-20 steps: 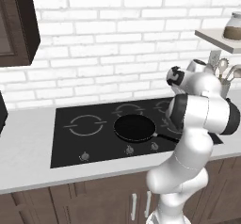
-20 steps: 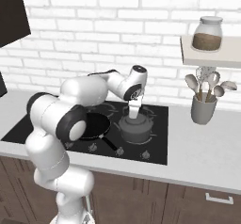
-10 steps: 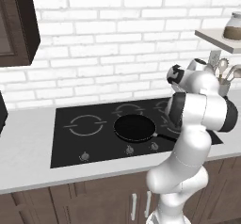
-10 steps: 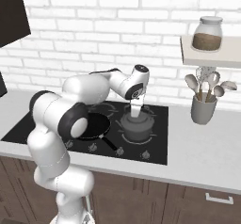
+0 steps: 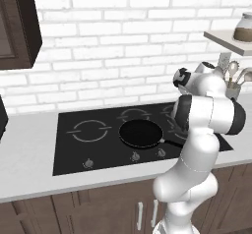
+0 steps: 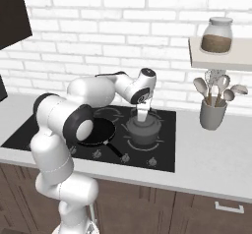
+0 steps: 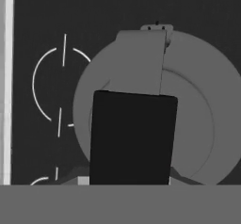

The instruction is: Pick the kettle from the counter and place it on a stove burner. Then turn the burner on.

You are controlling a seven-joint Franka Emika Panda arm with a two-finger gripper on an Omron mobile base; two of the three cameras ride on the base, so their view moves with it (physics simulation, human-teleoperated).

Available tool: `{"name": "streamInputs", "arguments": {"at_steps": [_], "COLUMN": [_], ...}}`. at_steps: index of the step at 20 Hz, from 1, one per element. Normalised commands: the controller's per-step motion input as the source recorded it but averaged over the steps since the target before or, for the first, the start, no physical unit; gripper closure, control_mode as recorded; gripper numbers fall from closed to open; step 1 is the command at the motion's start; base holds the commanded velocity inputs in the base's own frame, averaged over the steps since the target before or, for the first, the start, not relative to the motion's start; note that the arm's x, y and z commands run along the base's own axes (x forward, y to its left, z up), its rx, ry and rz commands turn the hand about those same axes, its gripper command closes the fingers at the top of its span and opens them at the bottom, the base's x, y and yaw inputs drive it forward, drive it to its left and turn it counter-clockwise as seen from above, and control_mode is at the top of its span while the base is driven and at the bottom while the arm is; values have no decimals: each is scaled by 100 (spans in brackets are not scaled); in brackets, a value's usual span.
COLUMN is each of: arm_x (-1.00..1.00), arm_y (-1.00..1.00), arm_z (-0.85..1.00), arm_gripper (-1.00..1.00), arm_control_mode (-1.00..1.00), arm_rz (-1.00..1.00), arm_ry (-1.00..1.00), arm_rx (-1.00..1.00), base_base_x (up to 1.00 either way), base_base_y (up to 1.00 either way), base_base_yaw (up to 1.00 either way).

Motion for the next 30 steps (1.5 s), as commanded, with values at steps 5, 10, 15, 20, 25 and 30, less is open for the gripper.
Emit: {"name": "streamInputs", "arguments": {"at_steps": [5,10,15,20,25,30], "arm_x": [0,0,0,-1,-4,-61], "arm_y": [0,0,0,0,0,-28], "arm_z": [-4,0,2,50,73,63], "arm_gripper": [-100,-100,-100,-100,-100,-100], "arm_control_mode": [-100,-100,-100,-100,-100,-100], "arm_rz": [0,0,0,0,0,9], "arm_ry": [0,0,0,-6,-7,-1], "arm_rx": [0,0,0,0,0,-4], "base_base_x": [0,0,0,0,0,0], "base_base_y": [0,0,0,0,0,0], "base_base_yaw": [0,0,0,0,0,0]}}
